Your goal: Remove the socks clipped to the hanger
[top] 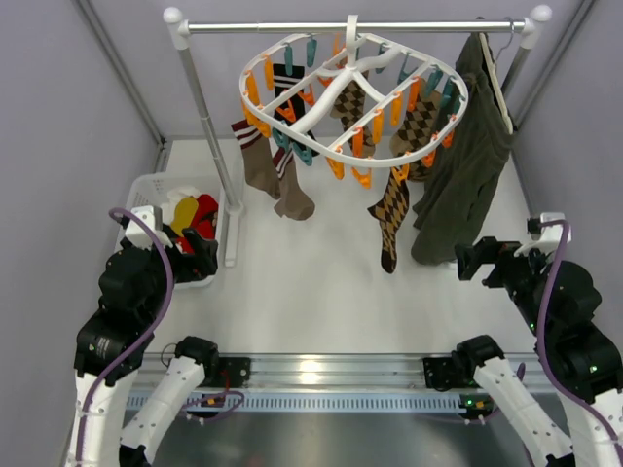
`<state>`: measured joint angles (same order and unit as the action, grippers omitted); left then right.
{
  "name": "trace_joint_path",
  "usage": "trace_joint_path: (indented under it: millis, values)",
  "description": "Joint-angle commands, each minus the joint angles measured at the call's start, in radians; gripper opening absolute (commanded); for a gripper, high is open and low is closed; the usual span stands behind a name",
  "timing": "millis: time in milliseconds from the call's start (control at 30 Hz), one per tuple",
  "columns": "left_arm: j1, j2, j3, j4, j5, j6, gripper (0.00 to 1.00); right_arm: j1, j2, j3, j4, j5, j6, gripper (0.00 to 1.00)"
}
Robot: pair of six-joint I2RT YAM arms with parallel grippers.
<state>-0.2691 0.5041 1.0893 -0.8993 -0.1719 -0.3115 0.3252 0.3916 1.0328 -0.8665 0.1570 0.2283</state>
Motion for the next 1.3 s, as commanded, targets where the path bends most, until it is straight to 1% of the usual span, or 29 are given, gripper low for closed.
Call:
trace_joint_path:
  millis: [0,67,167,233,267,300,333,367,400,433,500,533,567,600,667,700,733,767,800,900,933,1033,1067,1100,1200,1233,1267]
  values:
    - [0.001,-0.007,0.007,0.036,0.009,0.002,0.98,0.009,-0.002,-0.016,0.073,-0.013,0.026,0.99]
    - [0.001,-0.007,0.009,0.036,0.011,0.0,0.99,0.011,-0.003,-0.025,0.089,-0.019,0.032,0.99]
    - [0.001,-0.004,0.008,0.037,0.014,-0.001,0.99,0.009,-0.023,-0.048,0.139,-0.069,0.031,0.99]
    - [0.001,-0.003,0.007,0.037,0.023,-0.003,0.99,0.011,-0.037,-0.077,0.181,-0.135,0.037,1.0]
    - [0.001,-0.001,0.007,0.036,0.029,-0.005,0.99,0.011,-0.052,-0.089,0.228,-0.158,0.039,1.0]
    - [0.001,-0.001,0.007,0.036,0.032,-0.008,0.98,0.009,-0.056,-0.115,0.26,-0.265,0.051,1.0]
    - [0.001,0.001,0.007,0.036,0.034,-0.014,0.99,0.009,-0.057,-0.129,0.292,-0.325,0.057,0.99]
    - [0.001,0.005,0.009,0.036,0.049,-0.017,0.99,0.009,-0.053,-0.145,0.379,-0.397,0.062,0.99]
    - [0.001,0.01,0.011,0.036,0.06,-0.021,0.99,0.011,-0.043,-0.186,0.433,-0.542,0.101,1.0]
    - [0.001,0.01,0.015,0.037,0.069,-0.034,0.99,0.009,-0.031,-0.21,0.489,-0.607,0.127,0.99]
    - [0.001,0.016,0.017,0.04,0.116,-0.047,0.99,0.009,0.042,-0.255,0.613,-0.713,0.195,0.99]
    - [0.001,0.023,0.017,0.043,0.132,-0.061,0.99,0.011,0.071,-0.264,0.638,-0.715,0.204,0.99]
    - [0.001,0.025,0.015,0.048,0.158,-0.066,0.98,0.012,0.12,-0.275,0.659,-0.706,0.198,0.99]
    - [0.002,0.028,0.012,0.053,0.166,-0.072,0.99,0.026,0.139,-0.296,0.69,-0.641,0.197,1.0]
    - [0.001,0.048,0.003,0.053,0.167,-0.087,0.99,0.06,0.179,-0.309,0.719,-0.572,0.174,0.98]
    - [0.001,0.059,0.001,0.054,0.204,-0.087,0.99,0.118,0.188,-0.312,0.722,-0.45,0.145,0.98]
    - [0.001,0.066,0.0,0.054,0.225,-0.084,0.99,0.155,0.194,-0.316,0.736,-0.389,0.122,0.97]
    - [0.001,0.076,-0.003,0.054,0.244,-0.083,0.99,0.188,0.213,-0.33,0.751,-0.279,0.077,0.97]
    - [0.001,0.076,-0.006,0.068,0.29,-0.081,0.99,0.252,0.228,-0.333,0.761,-0.23,0.062,0.97]
    - [0.002,0.062,-0.022,0.102,0.362,-0.075,0.99,0.333,0.299,-0.353,0.826,-0.134,0.01,0.93]
    - [0.001,0.06,-0.022,0.12,0.406,-0.078,0.99,0.347,0.312,-0.365,0.898,-0.131,-0.001,0.87]
    - [0.001,0.054,-0.008,0.155,0.492,-0.086,0.99,0.385,0.354,-0.413,0.981,-0.074,-0.027,0.81]
    - [0.001,0.054,-0.005,0.167,0.512,-0.087,0.99,0.394,0.366,-0.437,1.032,-0.015,-0.038,0.8]
    - [0.001,0.06,-0.002,0.177,0.531,-0.093,0.99,0.412,0.369,-0.448,1.053,0.011,-0.043,0.79]
    - [0.001,0.095,0.029,0.188,0.545,-0.106,0.98,0.437,0.385,-0.488,1.141,0.07,-0.055,0.68]
    - [0.001,0.108,0.047,0.186,0.539,-0.107,0.98,0.442,0.391,-0.496,1.161,0.073,-0.06,0.59]
    - [0.001,0.119,0.055,0.188,0.52,-0.109,0.99,0.446,0.409,-0.504,1.173,0.096,-0.064,0.53]
